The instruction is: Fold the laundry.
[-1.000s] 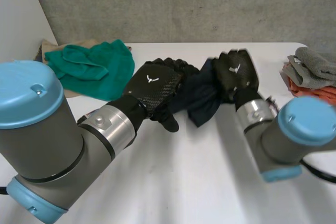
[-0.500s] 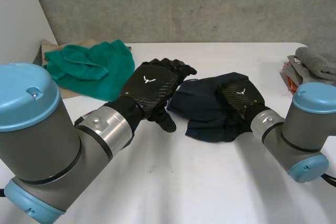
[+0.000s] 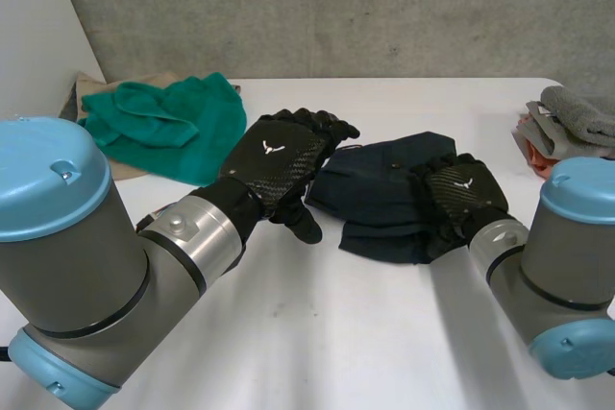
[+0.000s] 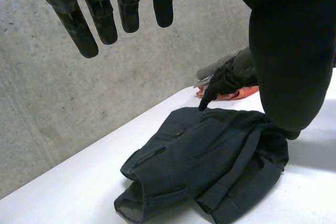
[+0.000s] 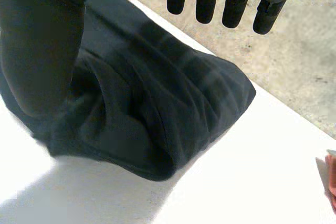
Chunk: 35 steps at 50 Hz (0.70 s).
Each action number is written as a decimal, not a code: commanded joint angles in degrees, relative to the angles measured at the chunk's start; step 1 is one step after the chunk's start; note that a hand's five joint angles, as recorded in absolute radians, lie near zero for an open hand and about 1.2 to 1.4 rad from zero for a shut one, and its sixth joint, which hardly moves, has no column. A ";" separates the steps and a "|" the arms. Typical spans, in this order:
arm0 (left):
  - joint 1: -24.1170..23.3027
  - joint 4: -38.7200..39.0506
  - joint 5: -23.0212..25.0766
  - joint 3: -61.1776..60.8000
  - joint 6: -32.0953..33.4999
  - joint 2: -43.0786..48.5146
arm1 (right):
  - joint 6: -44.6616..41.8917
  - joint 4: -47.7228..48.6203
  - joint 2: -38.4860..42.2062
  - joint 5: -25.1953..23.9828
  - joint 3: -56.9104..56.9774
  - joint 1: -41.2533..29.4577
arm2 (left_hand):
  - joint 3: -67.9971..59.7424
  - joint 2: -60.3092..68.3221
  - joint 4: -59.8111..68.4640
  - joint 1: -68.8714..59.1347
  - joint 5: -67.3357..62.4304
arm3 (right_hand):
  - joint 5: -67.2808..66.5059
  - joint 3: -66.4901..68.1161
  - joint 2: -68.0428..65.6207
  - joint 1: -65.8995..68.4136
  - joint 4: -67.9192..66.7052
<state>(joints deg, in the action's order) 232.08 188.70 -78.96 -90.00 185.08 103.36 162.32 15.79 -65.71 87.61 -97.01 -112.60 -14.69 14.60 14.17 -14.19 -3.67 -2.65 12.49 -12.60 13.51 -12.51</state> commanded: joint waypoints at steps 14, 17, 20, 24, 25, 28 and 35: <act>0.04 0.00 0.04 -0.09 0.02 0.00 | 0.20 8.28 10.95 4.49 3.93 -7.02 | 0.61 -0.52 -0.09 0.11 -0.41 | 2.65 -2.49 2.60 -3.51 2.51; -0.04 0.00 0.04 -0.09 0.02 0.00 | -3.14 11.27 11.30 5.20 3.84 -7.20 | 0.61 -0.52 -0.09 0.11 -0.41 | 2.65 -2.49 2.60 -3.51 2.51; -0.04 0.00 0.04 -0.18 0.02 0.00 | -5.86 13.72 11.92 5.55 4.10 -7.20 | 0.61 -0.52 -0.09 0.11 -0.41 | 2.65 -2.49 2.60 -3.51 2.51; -0.13 0.00 0.04 -0.18 0.02 0.00 | -6.92 15.32 12.97 5.64 4.80 -7.11 | 0.61 -0.52 -0.09 0.11 -0.41 | 2.65 -2.49 2.60 -3.51 2.51; -0.13 0.00 0.04 -0.18 0.02 0.00 | -6.93 15.32 13.15 5.64 5.07 -7.11 | 0.61 -0.52 -0.09 0.11 -0.41 | 2.65 -2.49 2.60 -3.51 2.51; -0.39 0.00 0.04 -0.18 0.02 0.00 | -7.01 15.41 14.37 5.55 6.21 -7.02 | 0.61 -0.52 -0.09 0.11 -0.41 | 2.65 -2.49 2.60 -3.51 2.51; -0.48 0.09 0.13 -0.79 0.02 0.00 | -7.28 15.49 16.23 5.64 8.50 -6.93 | 0.61 -0.52 -0.09 0.11 -0.41 | -3.30 3.46 -3.35 2.44 -3.45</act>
<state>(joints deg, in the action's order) 231.64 188.69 -78.93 -90.24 185.10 103.36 155.03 31.49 -50.99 93.26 -90.48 -119.61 -14.69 14.60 14.17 -14.19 -3.68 -2.65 12.50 -12.60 13.50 -12.51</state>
